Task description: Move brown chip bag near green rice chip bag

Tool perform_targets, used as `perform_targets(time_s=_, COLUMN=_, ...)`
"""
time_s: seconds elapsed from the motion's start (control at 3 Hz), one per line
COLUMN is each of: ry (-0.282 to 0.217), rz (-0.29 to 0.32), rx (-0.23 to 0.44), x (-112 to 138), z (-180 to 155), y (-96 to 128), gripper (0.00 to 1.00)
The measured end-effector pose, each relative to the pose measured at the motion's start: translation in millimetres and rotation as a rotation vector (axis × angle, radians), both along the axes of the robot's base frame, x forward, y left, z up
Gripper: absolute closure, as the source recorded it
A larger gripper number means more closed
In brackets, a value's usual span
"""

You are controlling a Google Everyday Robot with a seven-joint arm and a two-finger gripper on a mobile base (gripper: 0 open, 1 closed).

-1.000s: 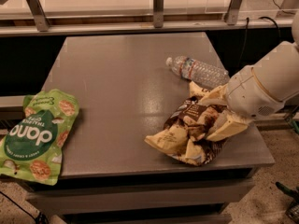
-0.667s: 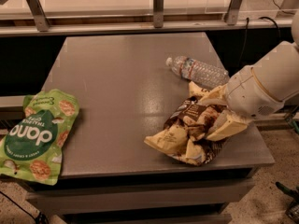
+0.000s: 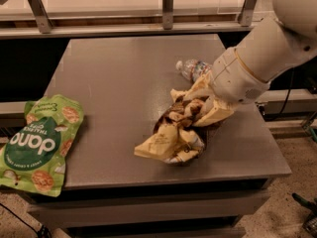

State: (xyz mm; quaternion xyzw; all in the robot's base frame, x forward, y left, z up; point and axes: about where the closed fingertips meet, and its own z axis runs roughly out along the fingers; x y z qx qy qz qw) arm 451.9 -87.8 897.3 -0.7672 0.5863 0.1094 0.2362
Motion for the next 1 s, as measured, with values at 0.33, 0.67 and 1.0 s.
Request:
perform_targets(time_s=0.33, ry=-0.034, rz=0.038, rx=0.037, x=12, z=14, y=29, gripper=1.00)
perform_targets(time_s=0.67, ry=-0.067, rz=0.041, rx=0.095, x=17, z=20, y=54, gripper=1.00)
perform_targets(time_s=1.0, ry=-0.106, rz=0.068, rx=0.141, x=17, z=19, y=85, gripper=1.00)
